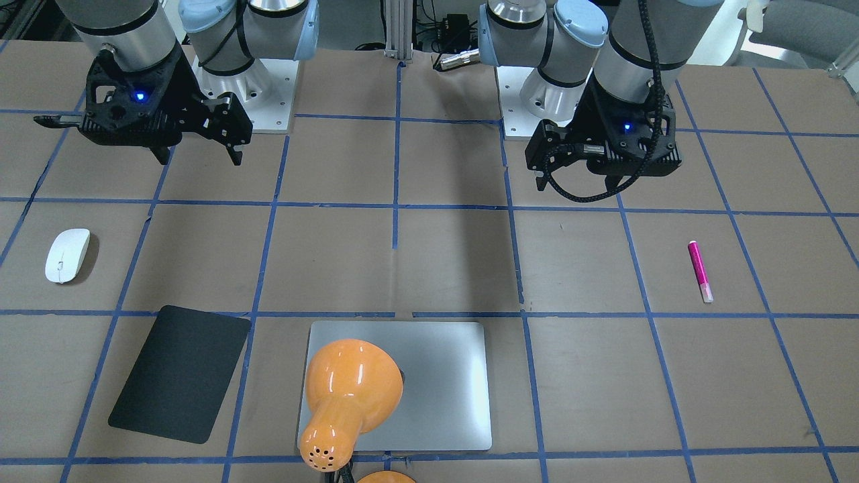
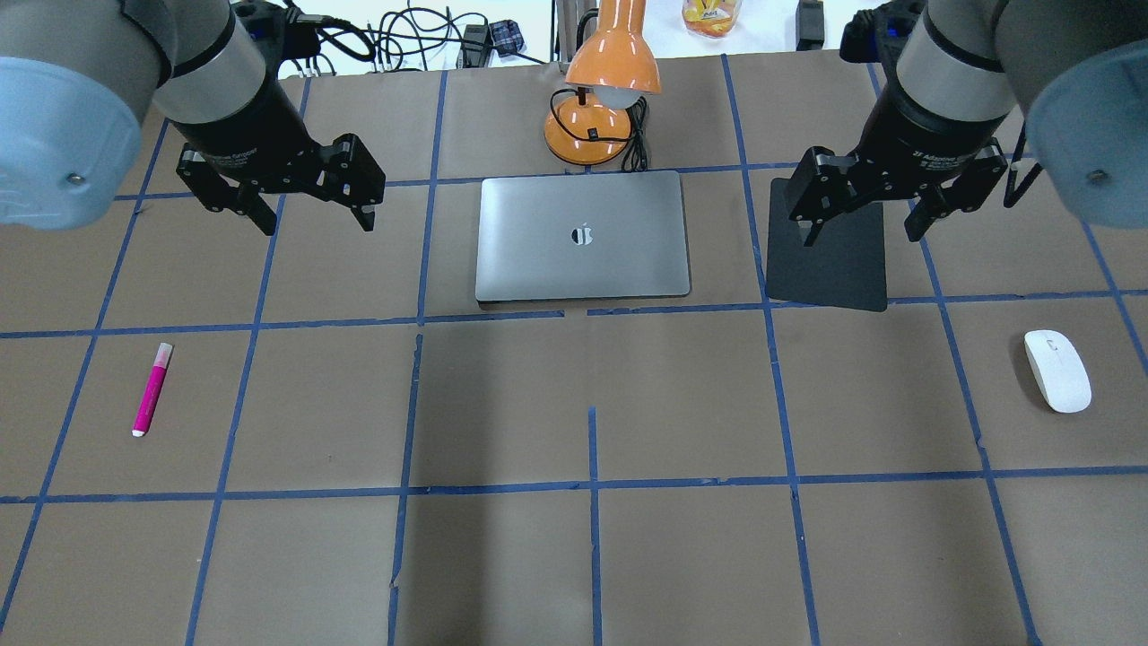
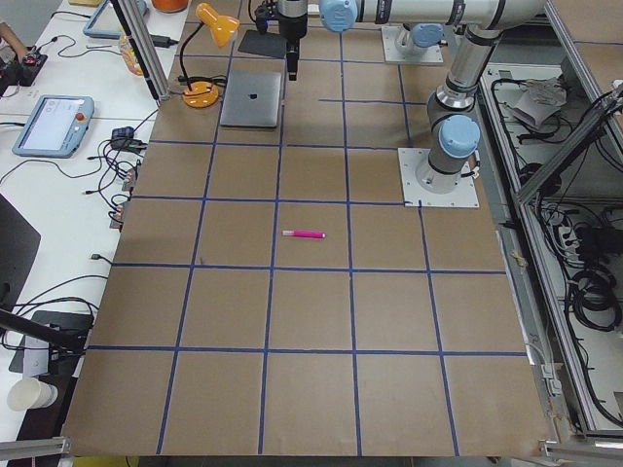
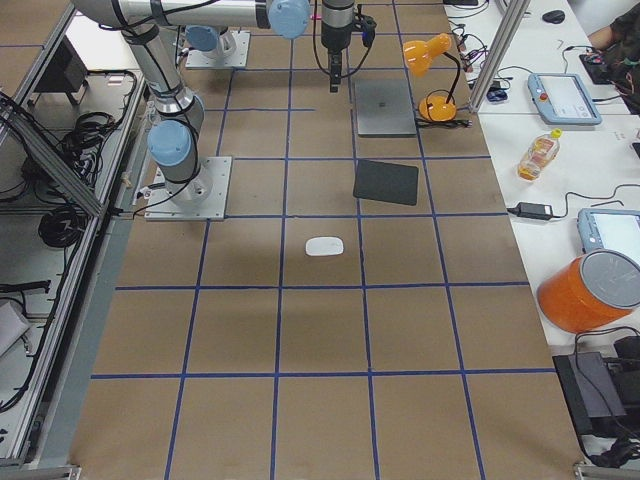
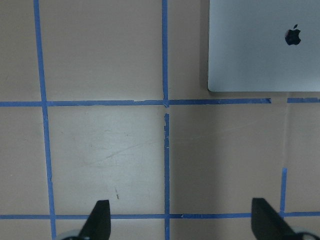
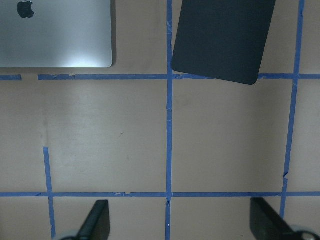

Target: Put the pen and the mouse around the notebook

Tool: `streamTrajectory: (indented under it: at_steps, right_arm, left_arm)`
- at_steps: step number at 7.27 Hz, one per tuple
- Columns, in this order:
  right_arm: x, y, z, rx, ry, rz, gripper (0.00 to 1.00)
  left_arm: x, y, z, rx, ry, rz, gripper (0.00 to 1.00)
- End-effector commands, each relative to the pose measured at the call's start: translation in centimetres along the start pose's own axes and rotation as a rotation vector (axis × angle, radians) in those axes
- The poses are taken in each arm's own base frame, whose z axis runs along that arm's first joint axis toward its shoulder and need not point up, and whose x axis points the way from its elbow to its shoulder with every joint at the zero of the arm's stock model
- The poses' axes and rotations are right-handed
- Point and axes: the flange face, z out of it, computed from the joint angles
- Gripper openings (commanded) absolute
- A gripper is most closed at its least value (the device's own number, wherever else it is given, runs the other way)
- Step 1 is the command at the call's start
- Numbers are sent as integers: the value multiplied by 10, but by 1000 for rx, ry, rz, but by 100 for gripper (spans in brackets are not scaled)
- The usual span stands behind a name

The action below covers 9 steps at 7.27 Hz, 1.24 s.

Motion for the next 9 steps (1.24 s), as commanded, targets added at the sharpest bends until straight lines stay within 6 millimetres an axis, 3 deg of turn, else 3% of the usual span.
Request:
streamTrajectory:
  at_steps: [1, 4, 5, 6, 8, 9]
  right_arm:
    - [0, 0, 0, -3, 1, 2, 100]
    - [5, -1, 0, -4, 4, 8, 100]
    - [14, -3, 1, -10, 3, 26, 100]
    - [35, -7, 2, -13, 2, 69, 100]
    - [129, -18, 4, -14, -5, 216, 100]
    - [171, -15, 13, -28, -14, 174, 100]
  left_arm:
    - [1, 3, 0, 0, 0, 3, 100]
    - [-5, 0, 3, -9, -4, -3, 100]
    - [-27, -3, 6, -18, -38, 0, 100]
    - [-62, -6, 16, -45, -57, 44, 100]
    - [-143, -5, 66, -131, -33, -71, 100]
    - [-177, -9, 91, -114, -28, -60, 100]
